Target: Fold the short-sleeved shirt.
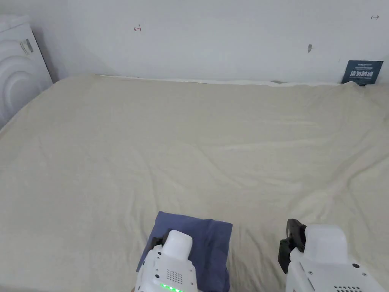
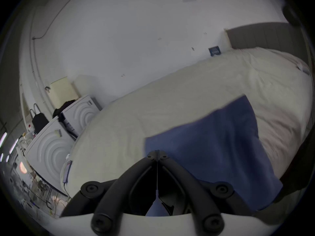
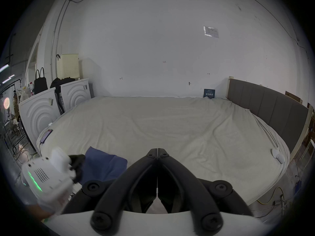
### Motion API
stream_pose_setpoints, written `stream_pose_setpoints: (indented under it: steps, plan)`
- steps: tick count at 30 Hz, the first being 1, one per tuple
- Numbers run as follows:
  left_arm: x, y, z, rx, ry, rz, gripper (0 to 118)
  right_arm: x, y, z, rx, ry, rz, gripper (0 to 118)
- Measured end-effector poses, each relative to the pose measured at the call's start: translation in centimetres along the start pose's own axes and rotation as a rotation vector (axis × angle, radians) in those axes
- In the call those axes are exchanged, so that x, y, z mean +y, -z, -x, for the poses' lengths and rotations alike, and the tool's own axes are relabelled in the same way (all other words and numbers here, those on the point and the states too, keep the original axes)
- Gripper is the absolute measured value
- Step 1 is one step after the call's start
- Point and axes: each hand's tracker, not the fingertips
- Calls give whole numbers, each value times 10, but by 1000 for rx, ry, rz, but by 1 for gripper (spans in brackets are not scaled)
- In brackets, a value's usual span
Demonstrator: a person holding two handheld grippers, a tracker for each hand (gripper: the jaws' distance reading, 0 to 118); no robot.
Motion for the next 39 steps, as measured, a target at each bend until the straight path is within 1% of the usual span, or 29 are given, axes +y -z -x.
stream_pose_setpoints:
  steps: [2,4,8,11,13,16,17,18,19,20,21,22,23,24,25,26,27,28,29,30,31,32,33,34,35,37,39]
  plan:
    - [2,5,-30,-4,32,4,0,-2,1,-4,-4,1,5,0]
    - [7,11,-59,22,67,13,0,-3,1,-8,-18,-1,12,0]
    - [16,8,-104,38,95,-1,0,-7,2,-14,-32,1,31,0]
    - [23,3,-124,-17,66,-11,0,-9,2,-18,-39,-1,36,0]
    - [27,3,-131,-84,46,-4,0,-10,3,-19,-45,4,42,0]
    - [30,-10,-114,-251,-57,-72,0,-10,2,-20,-46,-3,43,0]
    - [32,-23,-100,-275,-138,-126,0,-9,2,-20,-45,-8,39,0]
    - [35,-38,-85,-197,-181,-208,0,-8,0,-20,-42,-12,32,0]
    - [43,-53,-69,-142,-205,-242,0,-6,-4,-19,-30,-18,10,0]
    - [52,-65,-48,-183,-248,-277,0,-4,-6,-18,-23,-22,-6,0]
    - [56,-77,-24,-241,-331,-300,0,0,-8,-15,-19,-22,-20,0]
    - [58,-90,1,-285,-412,-331,0,4,-9,-11,9,-23,-48,0]
    - [60,-102,23,-294,-466,-372,0,8,-11,-9,44,-24,-76,0]
    - [58,-112,44,-295,-503,-394,0,10,-12,-6,107,-20,-105,0]
    - [54,-117,65,-394,-565,-401,0,11,-11,-5,215,12,-134,0]
    - [47,-117,81,-441,-591,-401,0,12,-9,-7,313,77,-136,0]
    - [41,-119,90,-395,-560,-394,0,13,-6,-7,349,129,-122,0]
    - [35,-118,97,-330,-508,-386,0,13,-5,-4,342,145,-120,0]
    - [29,-116,104,-327,-485,-382,0,12,-5,-2,334,143,-121,0]
    - [20,-109,111,-353,-508,-377,0,11,-4,0,372,160,-118,0]
    - [14,-105,117,-407,-548,-340,0,9,0,-1,432,185,-112,0]
    - [7,-99,122,-477,-602,-311,0,6,6,-2,518,223,-94,0]
    - [1,-91,125,-554,-673,-274,0,1,18,-5,626,284,-54,0]
    - [-5,-81,129,-629,-733,-233,0,-7,36,-8,747,370,9,0]
    - [-10,-73,132,-665,-772,-210,0,-15,53,-8,809,408,48,0]
    - [-18,-55,140,-692,-822,-148,0,-38,94,-1,824,402,199,0]
    - [-30,-34,146,-703,-900,-62,0,-61,133,6,787,377,387,0]
